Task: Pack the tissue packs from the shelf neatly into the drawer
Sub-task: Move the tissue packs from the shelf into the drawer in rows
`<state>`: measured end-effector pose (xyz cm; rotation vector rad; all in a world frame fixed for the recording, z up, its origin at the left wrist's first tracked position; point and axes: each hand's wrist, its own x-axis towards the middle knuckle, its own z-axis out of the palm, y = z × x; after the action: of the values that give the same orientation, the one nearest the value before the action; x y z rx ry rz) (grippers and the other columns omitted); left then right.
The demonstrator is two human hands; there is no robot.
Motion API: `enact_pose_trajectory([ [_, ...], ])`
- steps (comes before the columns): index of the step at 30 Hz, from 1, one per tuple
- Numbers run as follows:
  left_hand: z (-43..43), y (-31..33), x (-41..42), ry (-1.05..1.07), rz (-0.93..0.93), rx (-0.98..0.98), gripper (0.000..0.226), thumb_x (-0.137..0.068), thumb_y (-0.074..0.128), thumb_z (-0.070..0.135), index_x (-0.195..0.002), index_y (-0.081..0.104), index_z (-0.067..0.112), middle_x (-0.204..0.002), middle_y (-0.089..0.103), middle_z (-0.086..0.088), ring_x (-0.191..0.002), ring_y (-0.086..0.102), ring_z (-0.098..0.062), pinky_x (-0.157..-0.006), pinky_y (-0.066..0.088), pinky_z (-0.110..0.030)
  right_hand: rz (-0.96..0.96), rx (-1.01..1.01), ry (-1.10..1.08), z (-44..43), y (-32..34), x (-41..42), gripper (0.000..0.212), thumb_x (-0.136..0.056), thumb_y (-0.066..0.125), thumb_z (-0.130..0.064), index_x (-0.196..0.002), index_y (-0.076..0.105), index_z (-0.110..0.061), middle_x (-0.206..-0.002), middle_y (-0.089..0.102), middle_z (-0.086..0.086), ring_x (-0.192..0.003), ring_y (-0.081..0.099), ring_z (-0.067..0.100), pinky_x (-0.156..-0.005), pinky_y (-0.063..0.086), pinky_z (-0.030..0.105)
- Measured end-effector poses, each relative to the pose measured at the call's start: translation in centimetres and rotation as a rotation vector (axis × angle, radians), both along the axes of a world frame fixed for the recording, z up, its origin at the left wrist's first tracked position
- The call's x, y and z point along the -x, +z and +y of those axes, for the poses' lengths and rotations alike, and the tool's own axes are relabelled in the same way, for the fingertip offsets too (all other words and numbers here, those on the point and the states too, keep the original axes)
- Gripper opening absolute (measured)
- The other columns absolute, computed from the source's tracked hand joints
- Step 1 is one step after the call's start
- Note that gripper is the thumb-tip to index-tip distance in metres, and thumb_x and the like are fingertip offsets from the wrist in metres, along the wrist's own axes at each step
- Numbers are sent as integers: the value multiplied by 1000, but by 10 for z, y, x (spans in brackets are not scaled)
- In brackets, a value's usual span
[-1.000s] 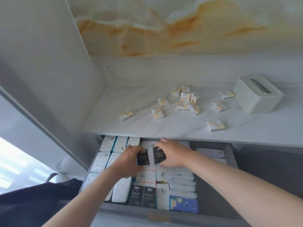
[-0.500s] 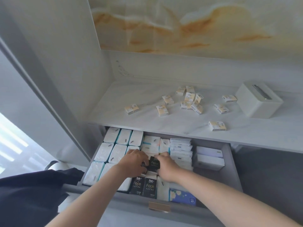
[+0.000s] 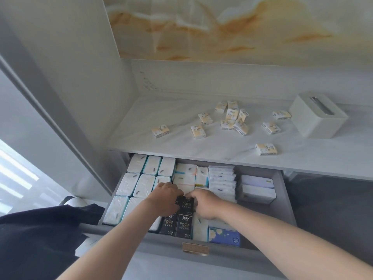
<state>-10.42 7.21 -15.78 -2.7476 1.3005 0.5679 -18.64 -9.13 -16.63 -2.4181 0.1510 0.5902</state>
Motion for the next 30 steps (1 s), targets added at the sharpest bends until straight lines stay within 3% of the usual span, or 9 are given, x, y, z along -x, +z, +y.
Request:
enact_pose_trajectory([
  [5, -21, 13, -5, 120, -7, 236, 40, -91, 57, 33, -131, 57, 29, -134, 55, 6, -126, 46, -16, -106, 37, -33, -185, -7, -90, -35, 33, -6, 57, -92, 44, 5, -141, 52, -22, -149, 45, 1, -138, 41, 19, -115, 30, 28],
  [9, -66, 34, -15, 216, -20, 470, 30, -91, 57, 25, -120, 63, 28, -113, 64, 9, -109, 56, -15, -91, 49, -33, -347, 36, -217, -93, 54, -11, 45, -92, 46, 3, -124, 66, -20, -125, 60, 0, -117, 57, 15, -97, 41, 21],
  [11, -94, 40, -19, 225, -49, 555, 28, -91, 56, 20, -117, 64, 25, -108, 64, 8, -103, 57, -16, -85, 51, -33, -399, 67, -288, -124, 58, -10, 43, -92, 46, 5, -122, 66, -18, -121, 61, -1, -114, 58, 15, -97, 43, 22],
  [17, -159, 45, -52, 321, -187, 553, 43, -88, 54, 15, -131, 54, 19, -130, 53, -4, -121, 45, -24, -96, 46, -37, -531, 321, -462, -192, 57, -8, 43, -89, 52, -2, -124, 65, -22, -130, 53, 1, -122, 47, 22, -97, 38, 31],
  [20, -172, 47, -76, 403, -197, 441, 57, -89, 52, 17, -145, 40, 20, -150, 34, -6, -137, 28, -26, -106, 39, -42, -385, 568, -530, -214, 55, -8, 56, -82, 61, -13, -137, 52, -22, -147, 38, 9, -133, 35, 31, -103, 33, 41],
  [22, -176, 46, -87, 406, -202, 332, 66, -92, 51, 24, -152, 25, 22, -160, 15, -7, -147, 12, -28, -114, 29, -45, -304, 505, -543, -221, 52, -10, 57, -82, 61, -13, -137, 50, -17, -148, 35, 12, -134, 33, 34, -104, 33, 42],
  [24, -178, 42, -96, 406, -119, 285, 72, -93, 52, 30, -155, 16, 20, -163, 6, -6, -150, 2, -27, -119, 21, -44, -277, 318, -512, -221, 49, -14, 60, -86, 59, -15, -144, 44, -15, -157, 26, 13, -144, 22, 32, -114, 26, 40],
  [27, -181, 34, -95, 405, -13, 376, 70, -91, 57, 30, -153, 27, 17, -161, 18, -4, -148, 11, -24, -118, 24, -40, -337, 55, -458, -209, 48, -23, 60, -87, 64, -27, -144, 48, -26, -165, 11, -2, -151, 15, 16, -120, 21, 31],
  [30, -180, 27, -73, 302, -136, 506, 58, -85, 62, 22, -141, 46, 18, -146, 42, -6, -133, 33, -28, -108, 37, -41, -428, -43, -421, -197, 44, -35, 54, -88, 66, -28, -140, 53, -31, -166, 9, -6, -149, 21, 13, -116, 25, 27],
])
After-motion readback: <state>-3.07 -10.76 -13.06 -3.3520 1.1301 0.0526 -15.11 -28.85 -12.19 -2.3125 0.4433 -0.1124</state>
